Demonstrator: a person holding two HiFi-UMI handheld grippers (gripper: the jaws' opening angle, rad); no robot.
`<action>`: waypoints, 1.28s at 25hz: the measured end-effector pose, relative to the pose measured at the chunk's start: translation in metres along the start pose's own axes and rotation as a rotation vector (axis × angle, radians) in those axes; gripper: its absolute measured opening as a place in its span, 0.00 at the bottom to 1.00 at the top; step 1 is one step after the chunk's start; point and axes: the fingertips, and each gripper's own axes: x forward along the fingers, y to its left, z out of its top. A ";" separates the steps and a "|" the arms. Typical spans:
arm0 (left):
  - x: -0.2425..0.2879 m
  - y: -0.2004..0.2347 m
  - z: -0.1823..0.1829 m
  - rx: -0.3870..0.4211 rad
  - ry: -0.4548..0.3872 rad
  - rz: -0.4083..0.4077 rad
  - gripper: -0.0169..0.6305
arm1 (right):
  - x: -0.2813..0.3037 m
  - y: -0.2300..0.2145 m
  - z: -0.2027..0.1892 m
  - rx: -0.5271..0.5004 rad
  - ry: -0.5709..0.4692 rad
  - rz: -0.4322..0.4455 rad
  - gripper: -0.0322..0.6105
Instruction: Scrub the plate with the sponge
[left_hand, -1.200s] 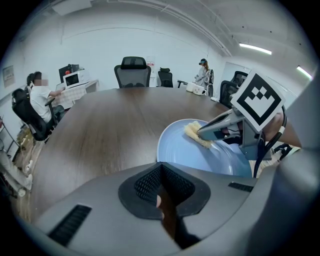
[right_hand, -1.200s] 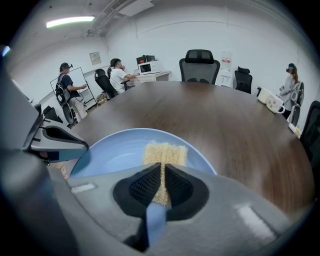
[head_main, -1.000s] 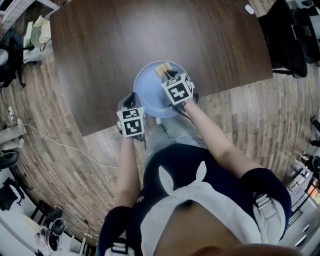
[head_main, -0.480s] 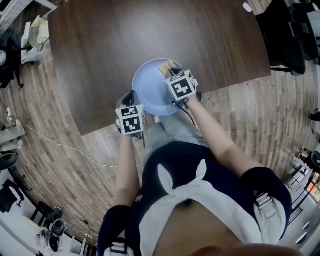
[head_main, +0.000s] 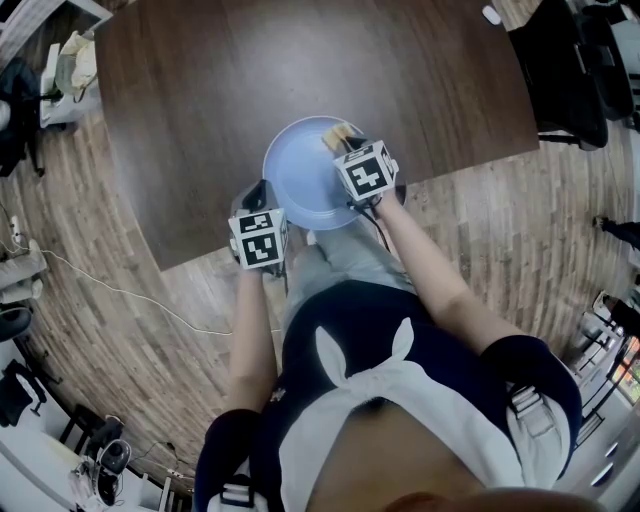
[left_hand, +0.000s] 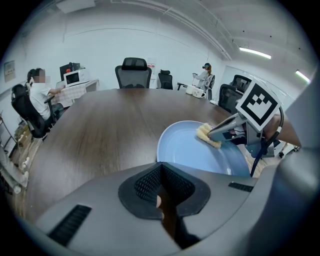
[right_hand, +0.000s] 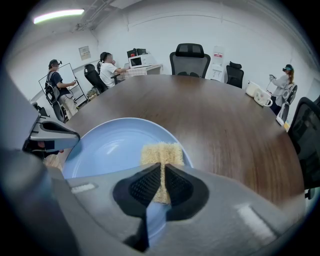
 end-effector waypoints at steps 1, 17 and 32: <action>0.000 0.001 0.000 -0.005 -0.007 0.001 0.03 | 0.000 0.002 0.000 -0.002 0.000 0.006 0.09; 0.000 0.002 0.000 -0.030 -0.019 -0.018 0.02 | -0.001 0.012 0.000 -0.012 -0.032 0.030 0.09; 0.000 0.002 -0.001 -0.034 -0.019 -0.021 0.02 | -0.001 0.029 -0.002 0.001 -0.029 0.079 0.09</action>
